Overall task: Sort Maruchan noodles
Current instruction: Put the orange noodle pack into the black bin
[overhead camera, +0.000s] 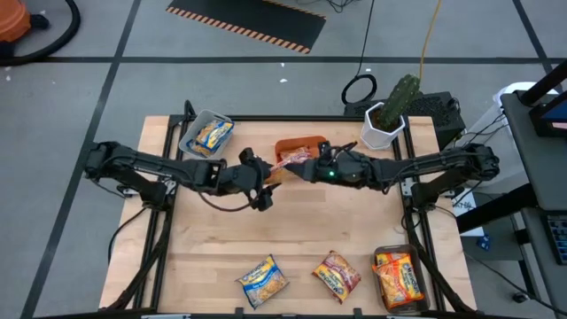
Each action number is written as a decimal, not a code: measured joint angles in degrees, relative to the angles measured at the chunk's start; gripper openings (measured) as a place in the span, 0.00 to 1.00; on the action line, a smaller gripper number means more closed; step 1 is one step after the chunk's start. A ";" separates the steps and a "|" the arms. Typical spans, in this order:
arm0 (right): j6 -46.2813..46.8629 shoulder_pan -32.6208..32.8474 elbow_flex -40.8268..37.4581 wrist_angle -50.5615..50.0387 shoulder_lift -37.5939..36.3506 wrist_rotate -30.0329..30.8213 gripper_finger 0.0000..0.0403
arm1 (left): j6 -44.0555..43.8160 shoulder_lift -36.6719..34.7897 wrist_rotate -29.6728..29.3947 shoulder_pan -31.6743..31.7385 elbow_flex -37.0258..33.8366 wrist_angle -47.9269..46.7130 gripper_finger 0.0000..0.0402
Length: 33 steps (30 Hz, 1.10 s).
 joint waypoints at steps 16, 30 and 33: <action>-2.05 -9.93 0.00 -3.13 -3.69 -26.19 0.00 | -0.10 1.36 4.87 4.06 0.04 3.80 0.52; -10.74 -14.93 0.07 -5.64 -5.51 -32.51 0.11 | -1.69 1.45 4.14 4.07 -0.04 7.72 0.33; -13.36 -16.06 0.07 -6.31 -6.61 -31.54 0.20 | -3.35 1.45 4.15 4.07 -0.04 7.50 0.33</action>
